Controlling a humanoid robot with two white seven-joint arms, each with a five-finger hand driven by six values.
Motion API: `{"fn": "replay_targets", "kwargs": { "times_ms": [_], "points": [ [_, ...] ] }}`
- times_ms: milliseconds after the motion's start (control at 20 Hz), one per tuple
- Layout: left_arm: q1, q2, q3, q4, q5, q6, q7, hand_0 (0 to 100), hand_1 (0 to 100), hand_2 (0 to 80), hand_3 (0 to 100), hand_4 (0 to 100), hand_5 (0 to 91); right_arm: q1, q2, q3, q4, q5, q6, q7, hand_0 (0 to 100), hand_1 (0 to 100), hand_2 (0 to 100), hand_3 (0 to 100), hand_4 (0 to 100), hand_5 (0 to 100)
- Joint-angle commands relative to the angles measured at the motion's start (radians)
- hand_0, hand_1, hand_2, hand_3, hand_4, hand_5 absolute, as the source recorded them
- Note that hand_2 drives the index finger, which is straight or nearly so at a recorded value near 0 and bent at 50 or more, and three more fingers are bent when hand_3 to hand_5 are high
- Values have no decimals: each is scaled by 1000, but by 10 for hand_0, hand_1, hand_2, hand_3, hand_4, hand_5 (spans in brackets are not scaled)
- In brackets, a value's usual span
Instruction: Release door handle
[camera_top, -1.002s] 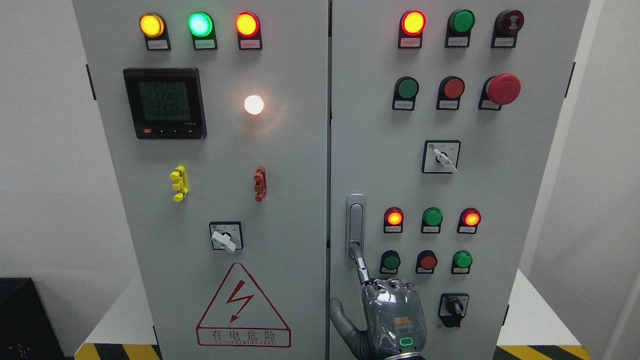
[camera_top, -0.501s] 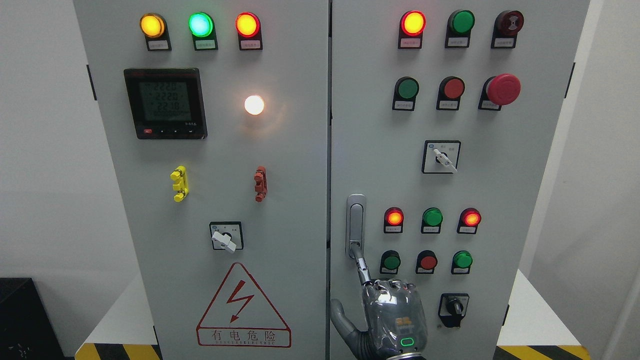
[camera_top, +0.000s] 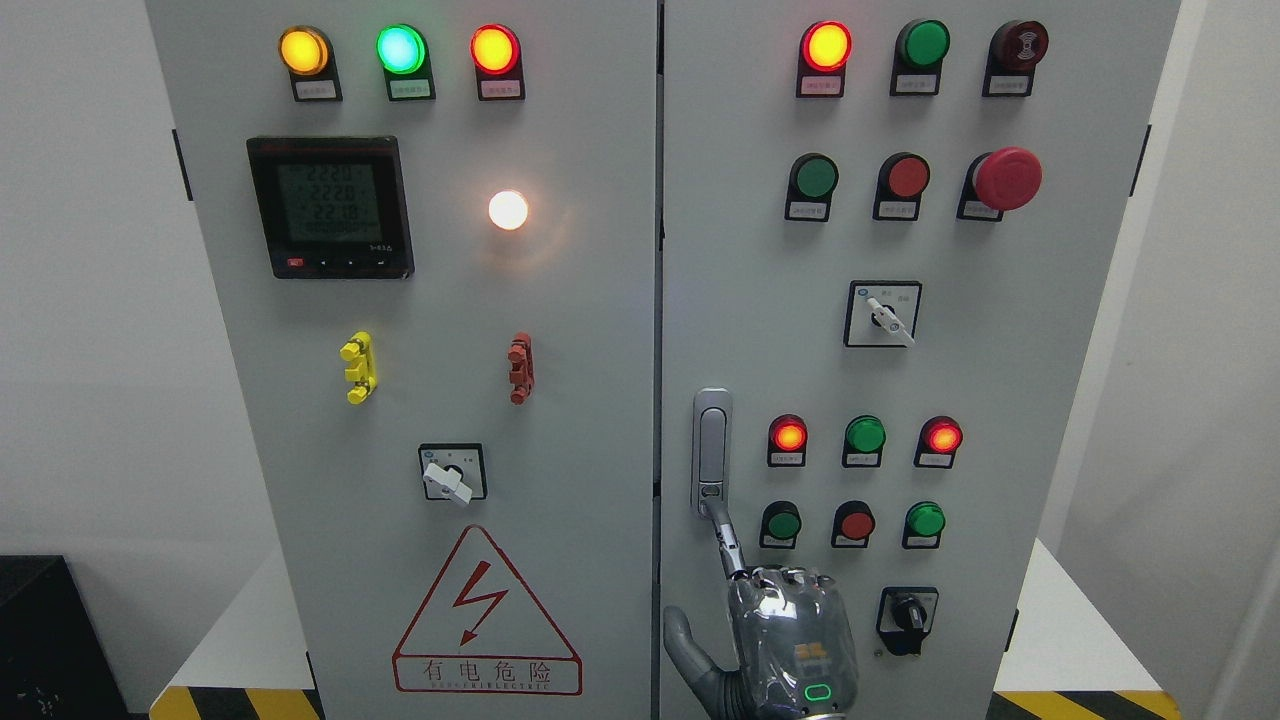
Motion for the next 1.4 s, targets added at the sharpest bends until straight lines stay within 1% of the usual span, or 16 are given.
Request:
{"fn": "replay_targets", "kwargs": {
  "times_ms": [0, 1002, 1353],
  "points": [
    [0, 0, -21, -20, 0, 0, 0, 0, 0, 22, 91, 13, 0, 3, 0, -1, 25, 0, 0, 0, 420, 276, 20, 1000, 985, 952],
    [0, 0, -21, -20, 0, 0, 0, 0, 0, 22, 93, 12, 0, 10, 0, 2, 14, -3, -2, -2, 414, 277, 23, 1000, 985, 951],
    [0, 0, -21, -20, 0, 0, 0, 0, 0, 22, 90, 12, 0, 10, 0, 4, -18, -2, -3, -5, 413, 279, 37, 1000, 985, 951]
  ]
}}
